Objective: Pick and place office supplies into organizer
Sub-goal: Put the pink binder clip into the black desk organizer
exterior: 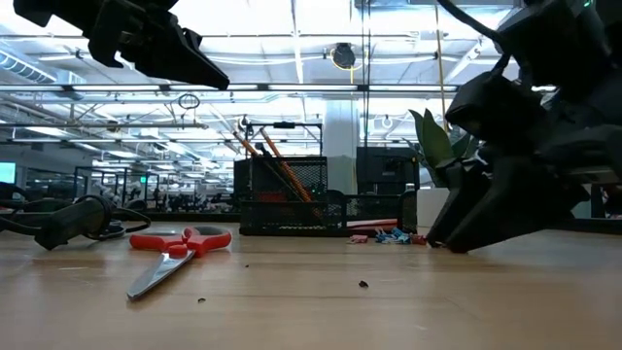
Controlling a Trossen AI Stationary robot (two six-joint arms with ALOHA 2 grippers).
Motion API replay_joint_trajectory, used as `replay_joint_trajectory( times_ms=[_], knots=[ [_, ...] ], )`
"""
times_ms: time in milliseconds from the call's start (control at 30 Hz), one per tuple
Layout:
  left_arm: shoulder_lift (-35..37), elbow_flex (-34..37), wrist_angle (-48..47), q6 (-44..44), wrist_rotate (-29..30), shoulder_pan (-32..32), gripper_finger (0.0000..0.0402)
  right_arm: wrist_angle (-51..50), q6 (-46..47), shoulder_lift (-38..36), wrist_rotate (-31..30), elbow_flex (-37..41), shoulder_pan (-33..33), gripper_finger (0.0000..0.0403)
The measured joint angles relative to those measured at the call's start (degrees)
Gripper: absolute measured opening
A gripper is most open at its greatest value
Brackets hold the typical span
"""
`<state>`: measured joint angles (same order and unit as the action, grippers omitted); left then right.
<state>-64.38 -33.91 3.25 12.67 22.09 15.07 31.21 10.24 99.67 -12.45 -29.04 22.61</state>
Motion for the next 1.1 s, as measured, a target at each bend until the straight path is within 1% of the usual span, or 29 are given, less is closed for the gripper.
replay_joint_trajectory(
  times_ms=[167,433,567,833,933,1100],
  knots=[
    [0.0,0.0,0.0,-0.13,-0.02,0.0,0.0047,-1.1,0.63,0.05,0.04,-0.04,0.0,0.0144],
    [0.0,0.0,-0.5,-0.76,-0.04,0.0,0.0047,-8.32,-0.04,-3.47,1.87,0.01,-0.04,0.0144],
    [0.0,0.0,-0.57,-0.76,-0.04,0.0,0.0047,-11.15,1.33,-3.84,2.07,0.04,-0.04,0.0144],
    [0.0,0.0,-0.55,-0.81,-0.07,0.0,0.0047,-11.91,1.25,-3.79,2.11,0.11,-0.04,0.0141],
    [0.0,0.0,-0.55,-0.79,-0.07,0.0,0.0047,-12.71,1.1,-3.79,2.2,0.11,-0.02,0.0125],
    [0.0,-0.02,-0.55,-0.79,-0.09,0.0,0.0047,-12.36,1.07,-3.75,2.75,0.13,0.0,0.0074]
  ],
)
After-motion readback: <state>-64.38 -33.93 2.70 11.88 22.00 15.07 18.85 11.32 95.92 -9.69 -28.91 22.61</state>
